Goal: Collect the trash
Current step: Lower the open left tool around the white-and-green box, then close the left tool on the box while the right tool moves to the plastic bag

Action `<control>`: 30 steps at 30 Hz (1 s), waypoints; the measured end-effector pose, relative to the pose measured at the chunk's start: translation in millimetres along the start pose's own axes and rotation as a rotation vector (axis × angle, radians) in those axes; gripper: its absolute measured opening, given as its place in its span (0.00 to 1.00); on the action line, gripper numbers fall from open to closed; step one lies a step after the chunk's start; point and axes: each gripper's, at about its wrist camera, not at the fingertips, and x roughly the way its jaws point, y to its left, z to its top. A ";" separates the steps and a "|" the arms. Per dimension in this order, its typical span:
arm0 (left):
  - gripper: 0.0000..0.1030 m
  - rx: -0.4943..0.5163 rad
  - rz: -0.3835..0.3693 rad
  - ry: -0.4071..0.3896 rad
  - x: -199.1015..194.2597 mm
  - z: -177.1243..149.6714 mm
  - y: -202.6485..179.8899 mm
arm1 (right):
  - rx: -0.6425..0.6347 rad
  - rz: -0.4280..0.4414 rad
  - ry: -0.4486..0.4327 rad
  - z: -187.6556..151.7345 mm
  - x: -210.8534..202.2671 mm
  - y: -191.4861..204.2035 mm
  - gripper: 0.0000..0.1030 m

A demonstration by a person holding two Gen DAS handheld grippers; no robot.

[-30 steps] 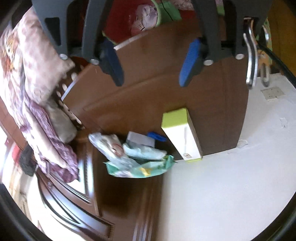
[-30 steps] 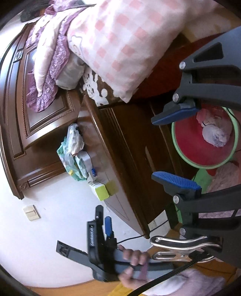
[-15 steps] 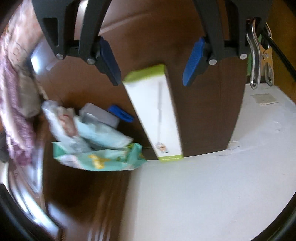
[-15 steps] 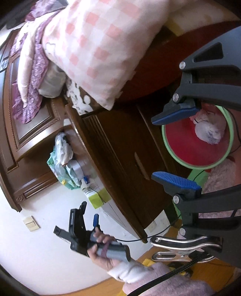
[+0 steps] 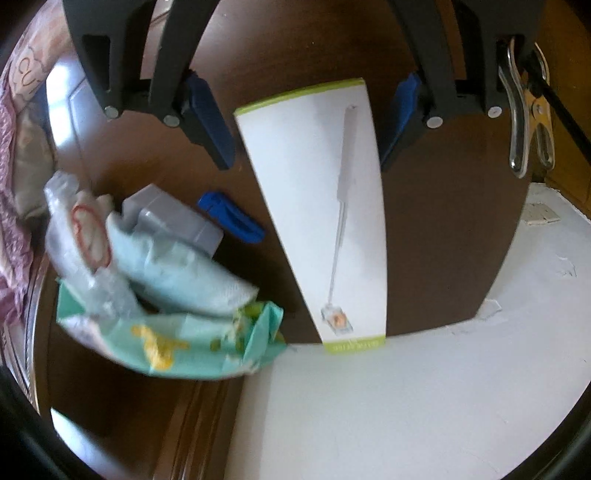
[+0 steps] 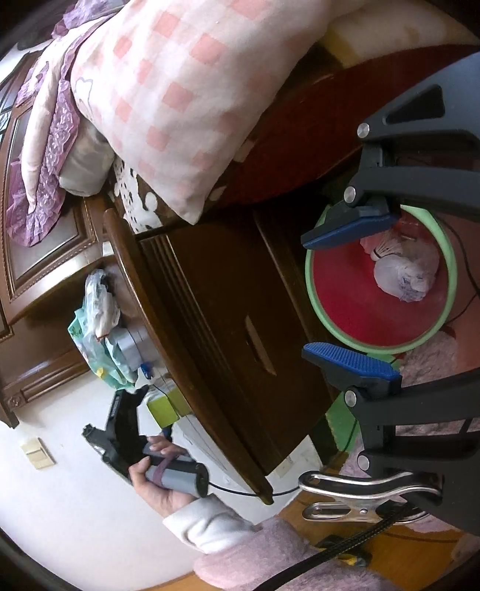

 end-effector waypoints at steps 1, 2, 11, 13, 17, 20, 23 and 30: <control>0.78 0.019 0.018 -0.015 -0.1 -2.1 -1.9 | 0.005 0.002 -0.001 0.3 0.0 -1.0 0.52; 0.78 0.030 0.019 -0.010 1.6 -4.7 -2.6 | 0.007 0.003 -0.002 0.5 -0.1 -1.4 0.52; 0.69 0.104 -0.013 -0.052 -13.0 -29.0 2.2 | -0.002 0.005 0.001 0.1 1.4 0.2 0.52; 0.62 0.130 -0.025 -0.063 -18.8 -34.9 4.4 | -0.001 0.003 0.003 -0.1 2.0 0.4 0.52; 0.61 0.163 -0.037 -0.068 -26.8 -37.3 9.1 | 0.005 0.000 0.007 0.3 3.9 -0.4 0.52; 0.60 0.165 -0.073 -0.063 -33.7 -45.6 17.5 | 0.000 0.003 0.009 0.5 5.1 0.7 0.52; 0.60 0.174 -0.096 -0.065 -42.3 -55.3 24.8 | -0.007 -0.002 0.018 0.0 8.4 2.4 0.52; 0.60 0.187 -0.143 -0.095 -64.0 -70.8 43.7 | -0.009 -0.014 0.023 -0.5 9.7 2.4 0.52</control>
